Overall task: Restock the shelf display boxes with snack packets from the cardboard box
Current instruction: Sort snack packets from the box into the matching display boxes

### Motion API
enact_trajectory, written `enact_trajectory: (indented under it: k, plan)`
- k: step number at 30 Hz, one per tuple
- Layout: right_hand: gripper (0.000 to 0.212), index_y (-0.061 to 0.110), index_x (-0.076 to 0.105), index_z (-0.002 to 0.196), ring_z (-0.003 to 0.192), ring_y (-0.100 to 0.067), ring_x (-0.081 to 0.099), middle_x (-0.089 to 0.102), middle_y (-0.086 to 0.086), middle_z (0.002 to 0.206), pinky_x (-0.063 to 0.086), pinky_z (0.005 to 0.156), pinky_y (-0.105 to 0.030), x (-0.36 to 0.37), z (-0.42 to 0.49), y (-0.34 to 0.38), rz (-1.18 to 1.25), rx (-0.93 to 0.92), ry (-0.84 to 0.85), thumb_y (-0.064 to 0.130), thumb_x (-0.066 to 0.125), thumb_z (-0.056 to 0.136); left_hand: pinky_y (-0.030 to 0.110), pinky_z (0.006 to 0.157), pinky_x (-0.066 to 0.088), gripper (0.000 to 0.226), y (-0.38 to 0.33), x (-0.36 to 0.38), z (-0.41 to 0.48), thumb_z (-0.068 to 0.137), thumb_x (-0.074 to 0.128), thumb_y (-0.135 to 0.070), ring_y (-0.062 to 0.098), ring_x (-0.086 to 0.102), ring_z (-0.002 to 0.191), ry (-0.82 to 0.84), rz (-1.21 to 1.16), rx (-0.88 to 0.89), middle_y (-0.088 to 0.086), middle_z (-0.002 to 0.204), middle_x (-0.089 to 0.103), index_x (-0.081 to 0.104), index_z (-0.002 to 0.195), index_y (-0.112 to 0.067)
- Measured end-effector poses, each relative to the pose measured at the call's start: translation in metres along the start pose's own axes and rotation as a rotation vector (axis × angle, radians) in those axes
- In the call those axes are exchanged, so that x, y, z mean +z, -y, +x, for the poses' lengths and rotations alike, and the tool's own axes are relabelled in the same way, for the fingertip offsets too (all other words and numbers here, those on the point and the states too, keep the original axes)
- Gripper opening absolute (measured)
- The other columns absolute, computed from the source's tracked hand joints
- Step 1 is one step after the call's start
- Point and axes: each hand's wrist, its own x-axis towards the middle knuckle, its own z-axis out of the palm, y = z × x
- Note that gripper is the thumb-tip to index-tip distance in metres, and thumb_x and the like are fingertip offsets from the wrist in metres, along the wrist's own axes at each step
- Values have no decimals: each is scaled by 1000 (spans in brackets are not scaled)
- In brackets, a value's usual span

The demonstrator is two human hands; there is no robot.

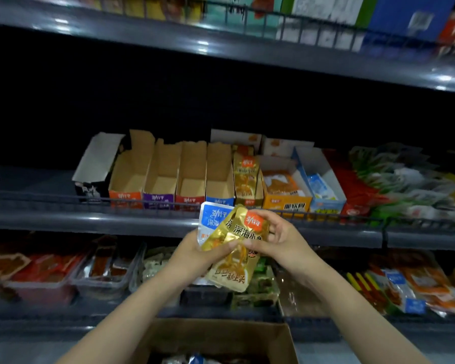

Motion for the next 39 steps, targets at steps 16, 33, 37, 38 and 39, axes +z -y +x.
enact_trajectory:
  k: [16, 33, 37, 38, 39]
  plan:
    - [53, 23, 55, 121, 92, -19, 69, 71, -4, 102, 57, 75, -30, -81, 110, 60, 21, -77, -172, 10, 74, 74, 21, 59, 53, 18, -46, -29, 107, 92, 59, -30, 11, 71, 75, -129, 37, 17, -1, 86, 74, 64, 104, -17]
    - [56, 17, 51, 130, 103, -9, 56, 57, 3, 118, 45, 82, -19, -88, 222, 22, -827, -276, -156, 25, 75, 80, 18, 55, 44, 5, -17, -37, 162, 92, 60, -26, 5, 62, 72, -277, 48, -45, -9, 82, 66, 58, 96, -25]
    - [61, 20, 50, 132, 112, -16, 58, 60, 0, 122, 50, 91, -30, -91, 229, 13, -930, -297, -141, 34, 76, 78, 18, 53, 44, 6, -14, -37, 161, 92, 60, -26, 6, 64, 71, -261, 32, -50, -8, 82, 68, 59, 97, -24]
    - [62, 21, 49, 133, 113, -17, 57, 60, 0, 124, 49, 93, -33, -91, 229, 12, -963, -301, -136, 37, 74, 79, 18, 54, 45, 7, -14, -38, 161, 92, 60, -27, 7, 65, 72, -255, 33, -51, -7, 84, 69, 59, 98, -24]
    - [63, 22, 47, 135, 115, -17, 56, 59, 0, 126, 48, 96, -35, -91, 230, 12, -1004, -305, -127, 40, 72, 81, 19, 55, 47, 10, -14, -37, 161, 91, 60, -27, 8, 67, 73, -250, 30, -51, -4, 87, 71, 60, 101, -23]
